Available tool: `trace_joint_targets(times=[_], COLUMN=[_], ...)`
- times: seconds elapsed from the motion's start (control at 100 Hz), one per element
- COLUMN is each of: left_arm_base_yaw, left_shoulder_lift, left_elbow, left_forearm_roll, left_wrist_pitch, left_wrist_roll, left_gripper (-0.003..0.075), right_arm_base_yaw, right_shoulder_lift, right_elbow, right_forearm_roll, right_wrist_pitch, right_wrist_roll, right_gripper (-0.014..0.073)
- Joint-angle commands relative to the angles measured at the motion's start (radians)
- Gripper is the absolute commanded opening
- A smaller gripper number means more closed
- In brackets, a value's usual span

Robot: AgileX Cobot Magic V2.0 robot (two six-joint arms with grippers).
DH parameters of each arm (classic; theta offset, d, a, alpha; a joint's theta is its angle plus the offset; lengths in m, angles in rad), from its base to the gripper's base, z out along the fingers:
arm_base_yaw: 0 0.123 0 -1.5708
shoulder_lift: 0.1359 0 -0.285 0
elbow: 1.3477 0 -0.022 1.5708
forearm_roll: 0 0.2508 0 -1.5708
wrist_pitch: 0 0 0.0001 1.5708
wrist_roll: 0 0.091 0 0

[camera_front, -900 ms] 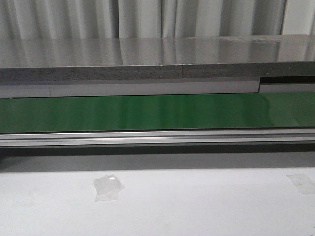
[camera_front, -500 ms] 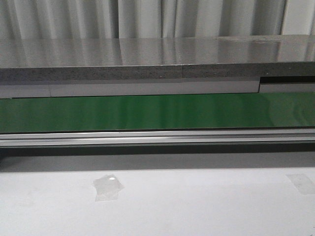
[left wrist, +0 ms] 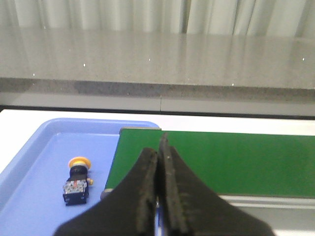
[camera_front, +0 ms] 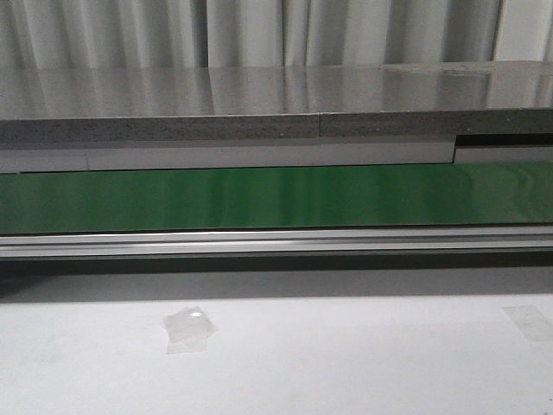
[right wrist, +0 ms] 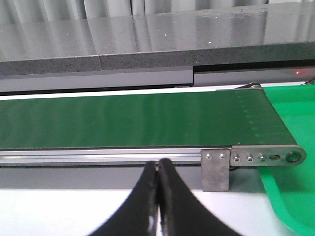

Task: Move button from left to right
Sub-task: 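Lower the left gripper toward the yellow push button in the blue tray, then close the left gripper around the yellow push button's black body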

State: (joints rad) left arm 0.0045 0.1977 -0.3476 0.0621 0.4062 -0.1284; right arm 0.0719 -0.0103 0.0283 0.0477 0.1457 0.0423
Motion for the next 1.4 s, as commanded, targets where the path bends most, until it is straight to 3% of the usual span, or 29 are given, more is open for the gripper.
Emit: trace_joint_targets(times=[0.0,0.22,0.34,0.7,0.8,0.97,1.04,1.39], left_arm_base_yaw=[-0.007,-0.007,-0.007,-0.007,-0.007,-0.007,-0.007,-0.001], left_shoulder_lift=[0.105,0.383,0.525,0.709,0.709,0.709,0.709,0.713], left_elbow=[-0.136,-0.409,-0.513,-0.555,-0.555,-0.555,-0.555,-0.555], left_forearm_roll=[-0.010,-0.010,-0.011,-0.018,-0.018,-0.018,-0.010,0.011], left_wrist_pitch=[0.062,0.396,0.515,0.513,0.491,0.484,0.472,0.433], left_wrist_roll=[-0.010,-0.010,-0.010,0.053,0.055,0.055,0.055,0.018], left_gripper=[-0.0020,-0.0020,-0.0020,-0.0012,0.0088,0.0479,0.0564,0.0564], right_arm_base_yaw=[0.003,0.003,0.003,0.003,0.003,0.003,0.003,0.003], right_shoulder_lift=[-0.018,-0.018,-0.018,-0.018,-0.018,-0.018,-0.018,-0.018], right_elbow=[-0.016,-0.016,-0.016,-0.016,-0.016,-0.016,-0.016,-0.016], right_forearm_roll=[-0.010,-0.010,-0.010,-0.010,-0.010,-0.010,-0.010,-0.010], right_wrist_pitch=[-0.082,-0.082,-0.082,-0.082,-0.082,-0.082,-0.082,-0.082], right_wrist_roll=[-0.005,-0.005,-0.005,-0.005,-0.005,-0.005,-0.005,-0.005], right_gripper=[-0.0067,-0.0067,-0.0067,-0.0067,-0.0067,-0.0067,-0.0067,-0.0067])
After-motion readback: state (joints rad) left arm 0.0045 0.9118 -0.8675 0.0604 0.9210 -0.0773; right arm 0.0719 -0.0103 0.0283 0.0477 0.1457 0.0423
